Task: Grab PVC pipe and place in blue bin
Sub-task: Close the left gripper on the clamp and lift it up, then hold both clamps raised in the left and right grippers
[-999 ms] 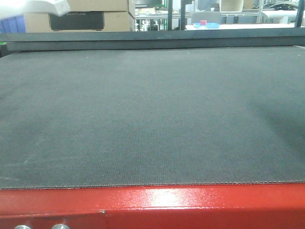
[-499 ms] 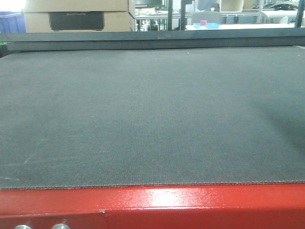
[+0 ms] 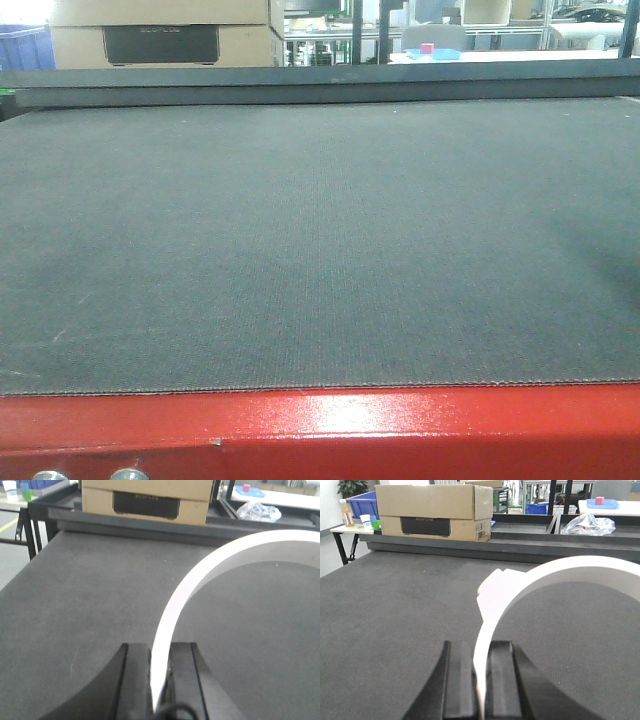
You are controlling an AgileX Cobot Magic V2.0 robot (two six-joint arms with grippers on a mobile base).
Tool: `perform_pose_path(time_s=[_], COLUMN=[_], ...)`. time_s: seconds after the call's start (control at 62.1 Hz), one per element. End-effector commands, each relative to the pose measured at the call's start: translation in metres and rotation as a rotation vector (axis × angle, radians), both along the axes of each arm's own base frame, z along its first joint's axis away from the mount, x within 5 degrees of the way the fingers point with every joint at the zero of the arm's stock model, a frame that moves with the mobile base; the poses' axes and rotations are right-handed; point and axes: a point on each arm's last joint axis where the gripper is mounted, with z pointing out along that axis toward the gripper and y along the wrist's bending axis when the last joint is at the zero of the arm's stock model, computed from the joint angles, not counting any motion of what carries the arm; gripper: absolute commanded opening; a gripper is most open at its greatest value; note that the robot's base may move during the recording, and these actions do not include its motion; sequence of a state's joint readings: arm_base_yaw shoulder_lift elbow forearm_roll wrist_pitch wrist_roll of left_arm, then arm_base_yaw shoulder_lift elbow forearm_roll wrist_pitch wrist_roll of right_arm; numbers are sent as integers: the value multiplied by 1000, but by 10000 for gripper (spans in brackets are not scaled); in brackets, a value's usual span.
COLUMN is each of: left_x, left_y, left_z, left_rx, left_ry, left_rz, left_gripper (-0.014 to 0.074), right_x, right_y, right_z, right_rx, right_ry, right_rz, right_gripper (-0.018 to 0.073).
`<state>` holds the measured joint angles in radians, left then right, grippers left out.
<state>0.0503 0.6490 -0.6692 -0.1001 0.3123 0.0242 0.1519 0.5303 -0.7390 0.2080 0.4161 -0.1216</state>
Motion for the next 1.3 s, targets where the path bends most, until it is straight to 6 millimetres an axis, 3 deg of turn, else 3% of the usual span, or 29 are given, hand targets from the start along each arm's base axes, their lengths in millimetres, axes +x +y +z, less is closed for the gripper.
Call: perform_pose_path(time_s=[0.0,0.58,1.289], left_x=[-5,-20,-20], left_y=[-1,-2,-2], left_z=[3,7,7], left_rx=[-3,-6,-2], left_ry=[-17,-46,-44], left_rz=[-5,-10,-9], left_gripper=[-111,-111,-111], right_x=[-5,-8,-7], right_y=[-1,-3,-3], right_z=[4,5,5], right_rx=[1,-12,-12], right_ry=[-42,-76,-78], right_rz=[-6,-17,-18], right_gripper=[-163,-163,-163])
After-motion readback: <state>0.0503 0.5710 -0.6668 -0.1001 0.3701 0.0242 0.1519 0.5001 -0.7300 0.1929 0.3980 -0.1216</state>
